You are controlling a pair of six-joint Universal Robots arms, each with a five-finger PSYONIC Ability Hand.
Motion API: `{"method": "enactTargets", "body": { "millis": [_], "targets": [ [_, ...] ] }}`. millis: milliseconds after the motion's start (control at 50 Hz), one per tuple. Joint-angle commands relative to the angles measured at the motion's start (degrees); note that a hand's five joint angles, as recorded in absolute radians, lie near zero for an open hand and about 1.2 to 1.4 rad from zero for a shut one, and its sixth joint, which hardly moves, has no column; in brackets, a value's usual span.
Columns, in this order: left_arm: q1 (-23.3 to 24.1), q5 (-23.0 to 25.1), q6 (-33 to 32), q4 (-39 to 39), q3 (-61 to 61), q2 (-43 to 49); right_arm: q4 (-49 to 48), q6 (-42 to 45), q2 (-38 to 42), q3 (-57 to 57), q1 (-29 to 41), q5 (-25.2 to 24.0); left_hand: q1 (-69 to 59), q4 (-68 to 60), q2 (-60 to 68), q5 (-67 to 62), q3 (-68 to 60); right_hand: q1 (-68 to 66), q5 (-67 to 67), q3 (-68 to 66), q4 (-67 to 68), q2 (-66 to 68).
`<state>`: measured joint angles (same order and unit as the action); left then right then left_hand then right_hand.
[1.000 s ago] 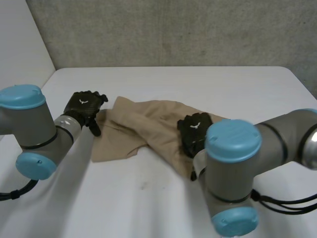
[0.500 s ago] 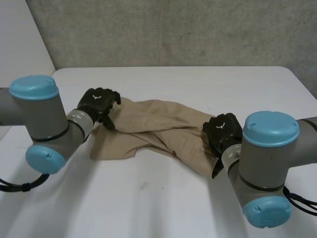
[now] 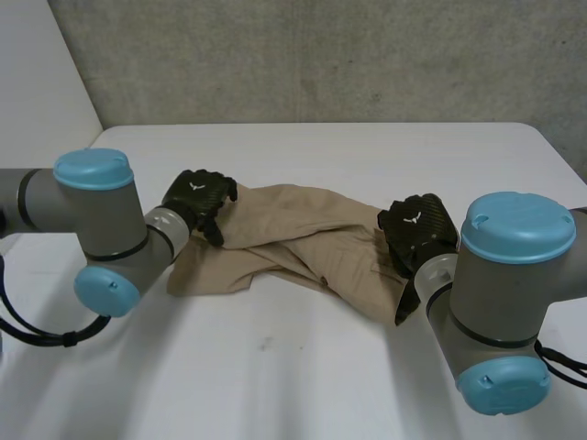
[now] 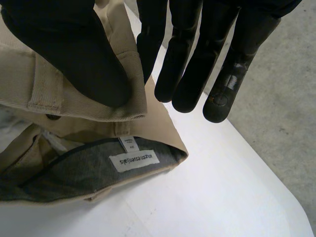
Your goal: Fold the shorts.
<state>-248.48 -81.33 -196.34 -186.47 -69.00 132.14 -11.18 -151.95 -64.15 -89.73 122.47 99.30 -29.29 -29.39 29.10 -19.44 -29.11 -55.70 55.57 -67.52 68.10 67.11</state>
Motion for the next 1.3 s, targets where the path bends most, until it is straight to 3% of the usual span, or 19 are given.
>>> {"method": "enactTargets", "body": {
  "millis": [20,60,120,140,260,320,340,360,460,560,720,1040,1060,1080,1140,1200,1280,1300],
  "targets": [
    [0.4,2.1,-2.5,0.1,1.8,2.2,-0.1,-0.4,0.0,0.7,0.0,0.0,-12.0,-11.9,12.2,-11.9,-12.2,-24.3,14.4,-12.5,11.9,12.9],
    [0.4,2.2,-3.1,0.2,2.5,2.9,-0.2,-0.4,0.2,1.1,0.1,0.0,-14.4,-14.3,14.6,-14.2,-14.6,-24.3,14.4,-12.5,11.9,12.9],
    [0.4,2.1,-4.1,0.1,3.2,3.6,-0.2,-0.5,0.3,1.4,0.1,-0.1,-32.0,-31.9,32.2,-31.9,-32.2,-24.3,14.4,-12.5,11.9,12.9],
    [0.5,1.8,-4.3,0.0,3.4,3.8,-0.2,-0.5,0.4,1.6,0.1,0.0,-50.5,-50.4,50.7,-50.4,-50.7,-24.3,14.4,-12.5,11.9,12.9],
    [0.8,0.7,-4.2,-0.1,3.2,3.3,0.5,-1.1,0.0,2.2,0.3,0.2,-50.7,-50.6,50.9,-50.6,-50.9,-24.3,14.4,-12.5,11.9,12.9],
    [1.3,-0.2,-4.0,-0.2,2.2,2.2,3.4,-4.2,-0.4,3.2,0.1,0.0,-50.7,-50.6,50.9,-50.6,-50.9,-5.2,-4.6,6.6,-7.2,-6.2],
    [1.4,-0.3,-4.0,-0.2,1.7,1.6,6.4,-6.4,-0.9,4.5,-0.1,-0.3,-50.7,-50.6,50.9,-50.6,-50.9,11.3,-21.2,23.1,-23.7,-22.7],
    [1.4,-0.3,-4.0,-0.3,0.8,0.3,8.3,-7.6,-1.1,5.3,-0.3,-0.6,-50.7,-50.6,50.9,-50.6,-50.9,17.8,-27.7,29.6,-30.2,-29.2],
    [1.5,-0.1,-4.1,-0.3,-1.8,-2.5,18.5,-17.1,-2.0,10.2,-3.1,-2.3,-50.7,-50.6,50.9,-50.6,-50.9,34.2,-44.0,46.0,-46.6,-45.6],
    [2.0,-0.2,-4.1,-0.2,-2.3,-2.9,26.9,-27.5,-2.1,14.1,-4.4,-6.4,-50.7,-50.6,50.9,-50.6,-50.9,36.4,-46.2,48.2,-48.8,-47.8],
    [1.9,-0.2,-4.1,-0.3,-2.2,-2.8,30.7,-34.7,-2.2,14.1,-5.5,-12.9,-50.7,-50.6,50.9,-50.6,-50.9,36.9,-46.7,48.7,-49.3,-48.3],
    [1.2,-0.2,-4.2,-0.3,-2.2,-2.8,30.4,-38.1,8.6,21.4,-5.4,-12.6,-50.7,-50.6,50.9,-50.6,-50.9,32.3,-42.2,44.2,-44.7,-43.7],
    [1.2,-0.1,-4.2,-0.3,-2.2,-2.8,30.4,-38.1,9.1,21.8,-5.4,-12.6,-50.7,-50.6,50.9,-50.6,-50.9,30.2,-40.0,42.0,-42.6,-41.6],
    [1.1,-0.1,-4.4,-0.3,-2.0,-2.7,30.4,-38.1,10.1,22.6,-5.4,-13.1,-50.7,-50.6,50.9,-50.6,-50.9,19.2,-29.0,31.0,-31.6,-30.6],
    [1.1,-0.1,-4.7,-0.4,-1.4,-2.7,30.3,-37.5,11.4,24.3,-5.1,-14.5,-50.7,-50.6,50.9,-50.6,-50.9,-24.2,14.3,-12.3,11.8,12.8],
    [0.9,-0.3,-6.9,-0.7,0.6,-2.1,29.9,-34.1,11.3,27.7,-5.0,-15.7,-50.7,-50.6,50.9,-50.6,-50.9,-24.3,14.4,-12.5,11.9,12.9],
    [0.9,-0.4,-11.0,-5.8,4.7,-1.9,24.7,-18.7,8.7,34.3,-4.6,-14.3,-50.7,-50.6,50.9,-50.6,-50.9,-24.3,14.4,-12.5,11.9,12.9],
    [1.0,-1.2,-12.7,-10.3,6.7,-2.3,22.4,-16.2,7.8,35.1,-4.3,-13.5,-50.7,-50.6,50.9,-50.6,-50.9,-24.3,14.4,-12.5,11.9,12.9]
  ]
}}
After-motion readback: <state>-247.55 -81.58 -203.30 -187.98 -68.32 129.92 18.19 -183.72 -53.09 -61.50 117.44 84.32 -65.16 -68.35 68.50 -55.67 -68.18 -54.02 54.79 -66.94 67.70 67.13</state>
